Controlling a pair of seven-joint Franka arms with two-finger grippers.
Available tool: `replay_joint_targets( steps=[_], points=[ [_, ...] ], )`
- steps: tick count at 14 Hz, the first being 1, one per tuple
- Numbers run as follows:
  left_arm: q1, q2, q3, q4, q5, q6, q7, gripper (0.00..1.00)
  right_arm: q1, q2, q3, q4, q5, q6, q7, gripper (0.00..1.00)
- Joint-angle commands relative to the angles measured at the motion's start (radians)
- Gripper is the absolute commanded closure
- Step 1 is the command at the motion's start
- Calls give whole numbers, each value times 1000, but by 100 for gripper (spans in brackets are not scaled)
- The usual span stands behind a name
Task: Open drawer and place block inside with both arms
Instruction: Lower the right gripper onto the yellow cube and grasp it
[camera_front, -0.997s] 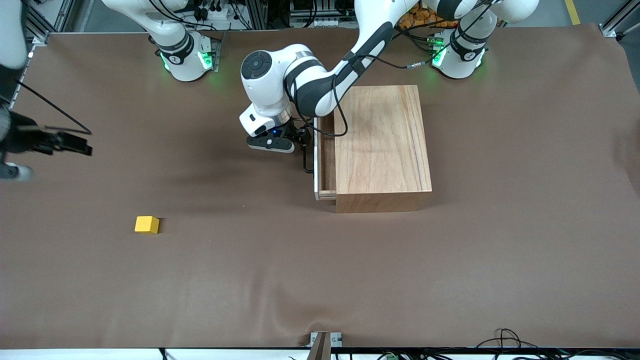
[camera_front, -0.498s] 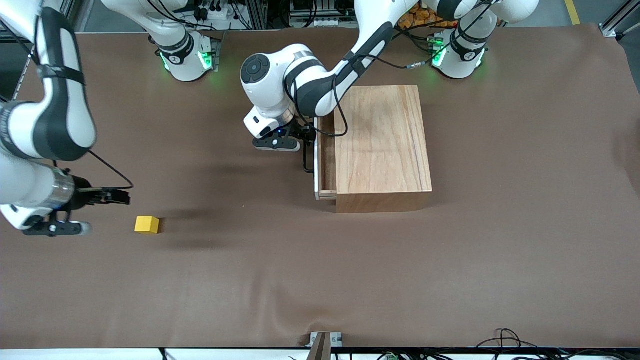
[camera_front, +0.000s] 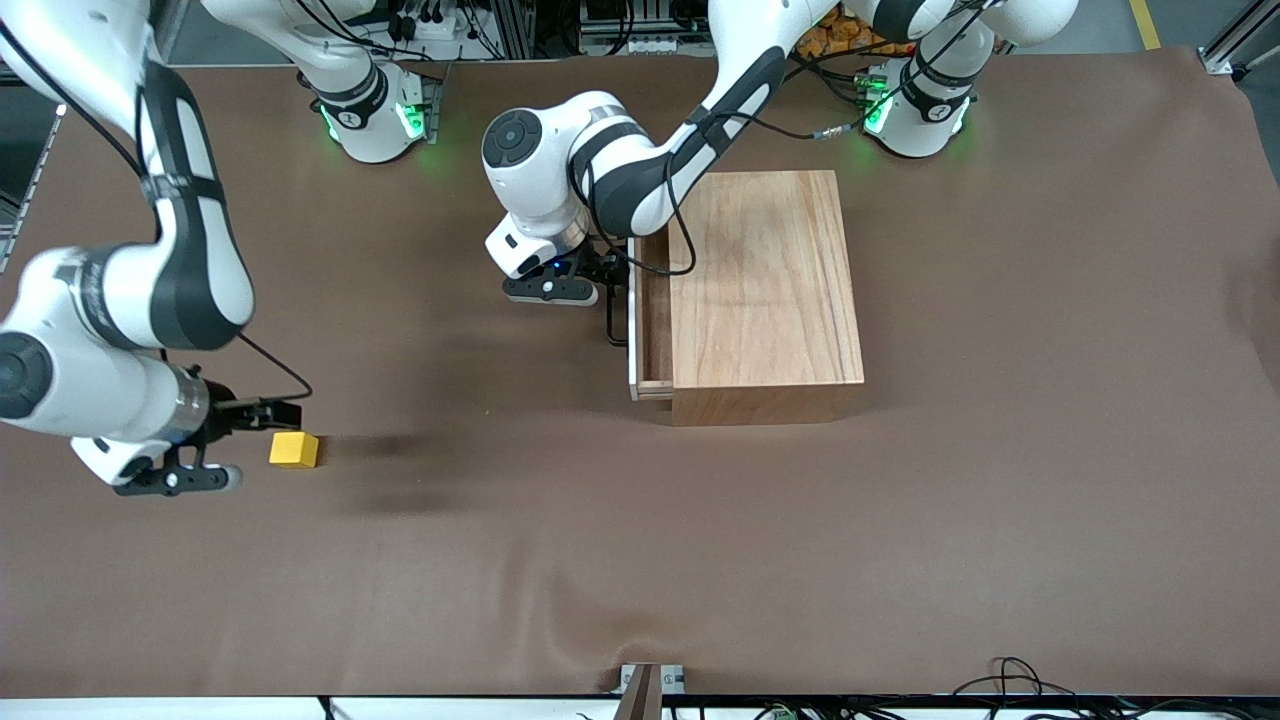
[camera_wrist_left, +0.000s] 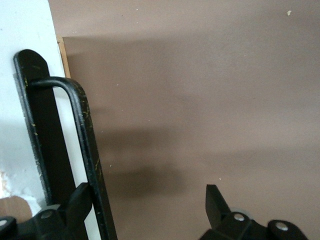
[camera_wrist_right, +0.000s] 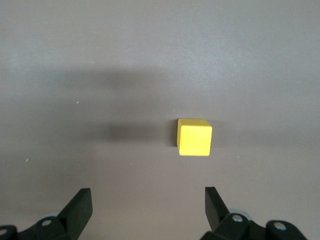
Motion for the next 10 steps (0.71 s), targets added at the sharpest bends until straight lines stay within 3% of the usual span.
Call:
replay_joint_targets(
  steps=[1,6,10],
  points=[
    [-6,14,1,21,-18,42,-5,0,-2,19,0,16,1,1,-5,0],
    [-6,19,-1,21,-30,86,-5,0,-66,89,-1,-10,-9,32,-106,0],
    [-18,19,-2,21,-33,129,-5,0,-88,82,-1,-139,-9,127,-135,0]
  ],
)
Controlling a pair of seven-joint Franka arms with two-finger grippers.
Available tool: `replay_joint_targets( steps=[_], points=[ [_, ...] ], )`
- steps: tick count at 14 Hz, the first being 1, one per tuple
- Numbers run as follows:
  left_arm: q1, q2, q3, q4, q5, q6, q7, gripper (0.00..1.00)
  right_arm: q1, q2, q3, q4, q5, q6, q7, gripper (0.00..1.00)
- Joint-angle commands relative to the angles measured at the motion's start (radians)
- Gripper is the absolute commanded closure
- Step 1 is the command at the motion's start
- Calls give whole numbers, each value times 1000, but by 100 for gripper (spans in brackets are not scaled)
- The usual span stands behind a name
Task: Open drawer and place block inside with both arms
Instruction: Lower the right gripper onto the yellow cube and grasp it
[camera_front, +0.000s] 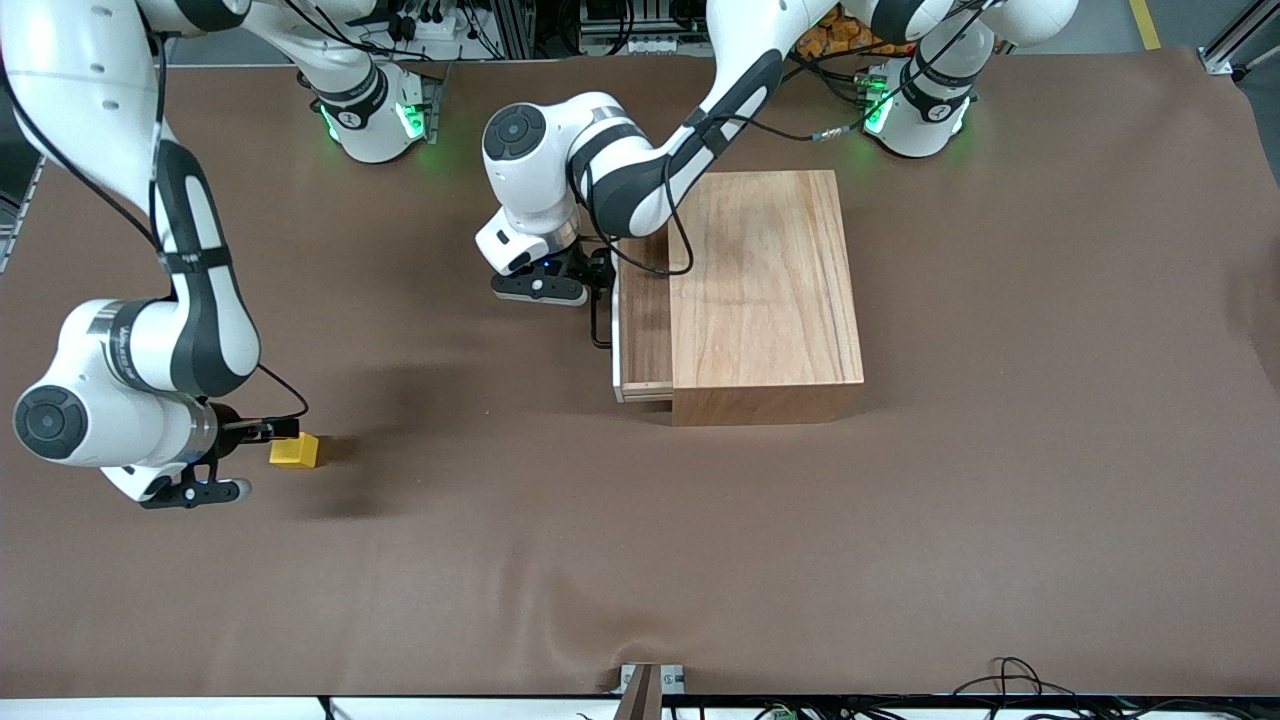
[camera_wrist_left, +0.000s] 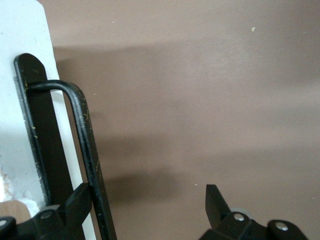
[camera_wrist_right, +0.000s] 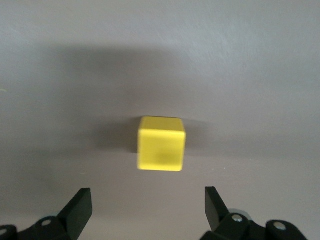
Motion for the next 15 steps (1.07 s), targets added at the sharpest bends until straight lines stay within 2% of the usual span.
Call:
replay_joint_targets(
  steps=[1,7,10,13,15],
  points=[
    [-16,15,3,22,-19,43,-5,0,-14,-20,11,-77,-5,36,-13,0],
    [-19,27,-10,22,-23,86,-4,0,-17,-25,12,-130,53,61,-33,0],
    [-19,33,-13,22,-23,91,-4,0,-20,-23,12,-189,53,171,-103,0],
    [-18,4,-19,24,-23,42,-8,0,-15,-26,12,-206,53,185,-105,0],
    [-7,-56,-13,22,-25,-5,-8,0,-14,-26,12,-226,53,187,-105,0]
  ],
)
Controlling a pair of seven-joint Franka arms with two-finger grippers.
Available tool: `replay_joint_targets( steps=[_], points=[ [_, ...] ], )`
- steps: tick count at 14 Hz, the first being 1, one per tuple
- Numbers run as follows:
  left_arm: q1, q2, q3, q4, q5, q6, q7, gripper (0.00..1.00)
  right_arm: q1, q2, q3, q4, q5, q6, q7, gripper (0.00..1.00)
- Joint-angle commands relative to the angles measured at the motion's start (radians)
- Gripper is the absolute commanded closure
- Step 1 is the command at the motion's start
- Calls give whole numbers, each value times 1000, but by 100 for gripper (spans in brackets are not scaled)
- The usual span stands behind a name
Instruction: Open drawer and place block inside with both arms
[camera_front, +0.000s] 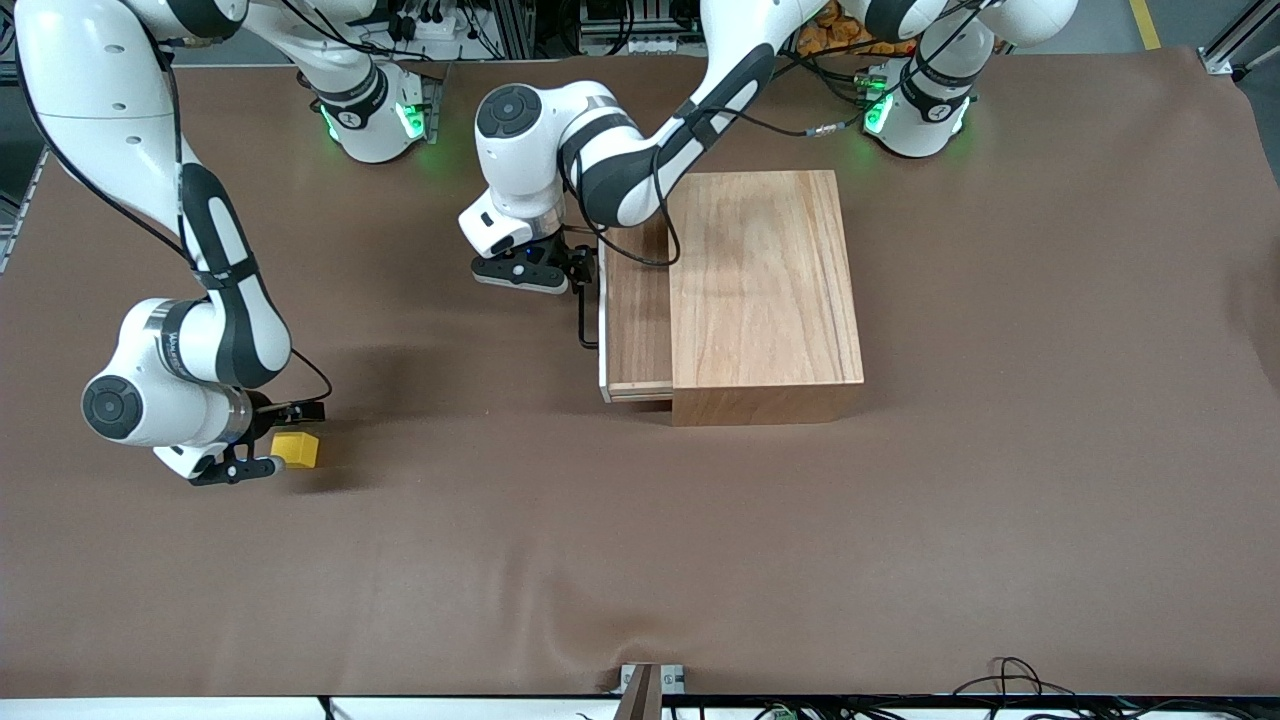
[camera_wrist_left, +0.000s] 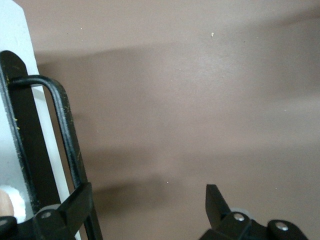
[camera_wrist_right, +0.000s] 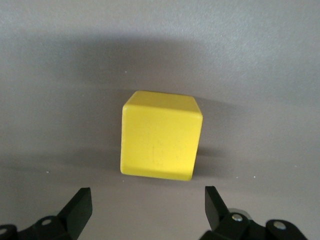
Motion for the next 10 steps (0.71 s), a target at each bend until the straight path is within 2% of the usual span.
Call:
replay_joint_targets(
  steps=[1,4,8,9,10],
  points=[
    [18,-93,8,9,-21,-91,-9,0,-7,-32,8,-49,16,15,-26,0],
    [90,-256,17,-19,-52,-176,-9,0,-8,-27,8,-52,17,15,-24,0],
    [226,-429,20,-25,-35,-489,0,0,-10,-18,8,-53,24,78,-19,0],
    [269,-474,20,-30,-20,-564,4,0,-11,-18,8,-53,24,84,-12,5],
    [323,-517,20,-46,-6,-615,15,0,-13,-17,8,-53,31,84,-10,19]
  ],
)
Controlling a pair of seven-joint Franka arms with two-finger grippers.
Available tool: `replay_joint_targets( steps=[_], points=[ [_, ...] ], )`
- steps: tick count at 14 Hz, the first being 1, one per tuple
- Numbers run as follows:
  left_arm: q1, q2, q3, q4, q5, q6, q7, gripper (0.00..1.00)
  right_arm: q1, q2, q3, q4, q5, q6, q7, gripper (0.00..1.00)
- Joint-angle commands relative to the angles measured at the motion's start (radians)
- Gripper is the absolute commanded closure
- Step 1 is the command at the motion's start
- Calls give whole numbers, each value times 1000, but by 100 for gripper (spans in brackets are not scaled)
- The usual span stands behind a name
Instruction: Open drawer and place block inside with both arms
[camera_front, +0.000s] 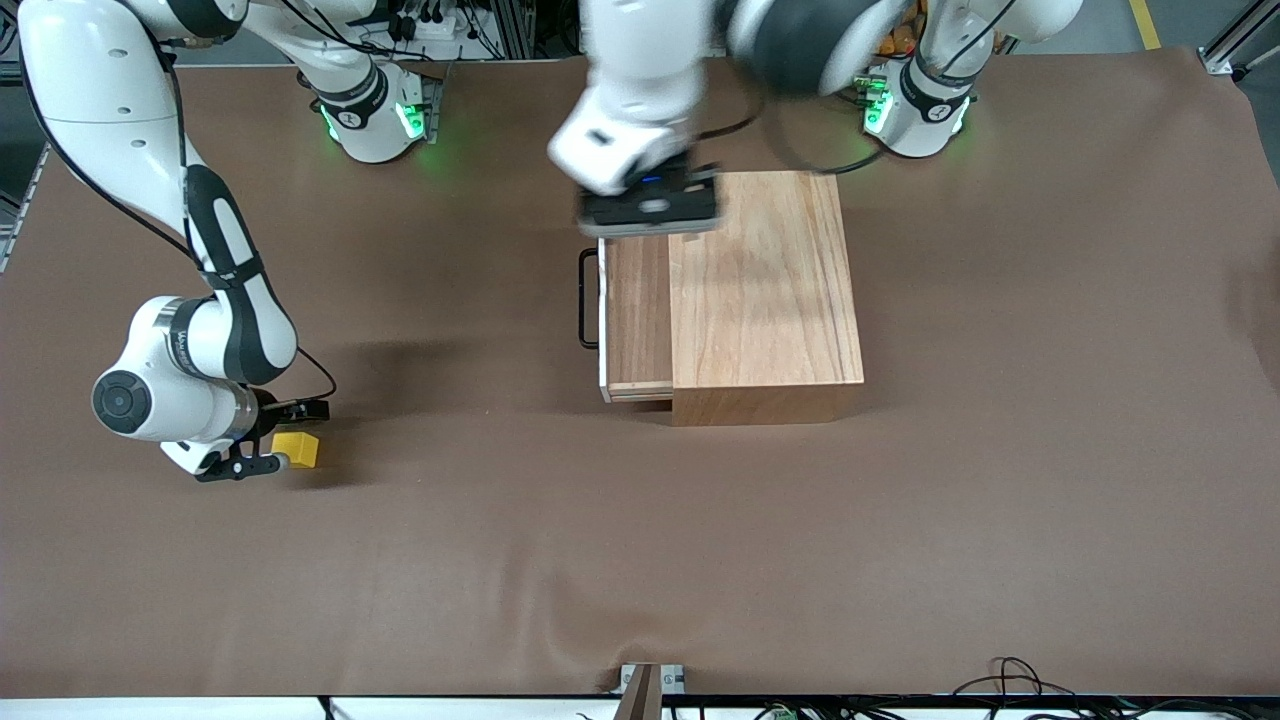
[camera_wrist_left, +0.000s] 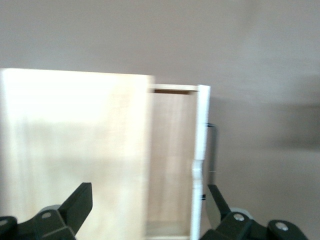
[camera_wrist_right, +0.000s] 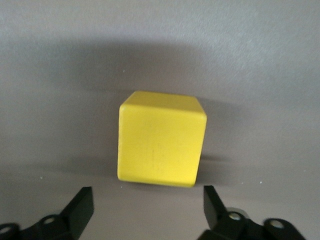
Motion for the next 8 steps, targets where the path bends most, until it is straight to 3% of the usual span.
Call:
replay_joint_targets(
  steps=[1,5,8],
  points=[
    [138,-142,-9,-100,22,-97,34,0,-14,-14,8,-20,41,21,-9,23],
    [408,-296,-15,-245,11,-101,187,0,-14,-9,8,-8,71,36,-11,22],
    [632,-357,-15,-324,11,-94,495,0,-16,3,6,-6,68,111,-34,19]
  ],
)
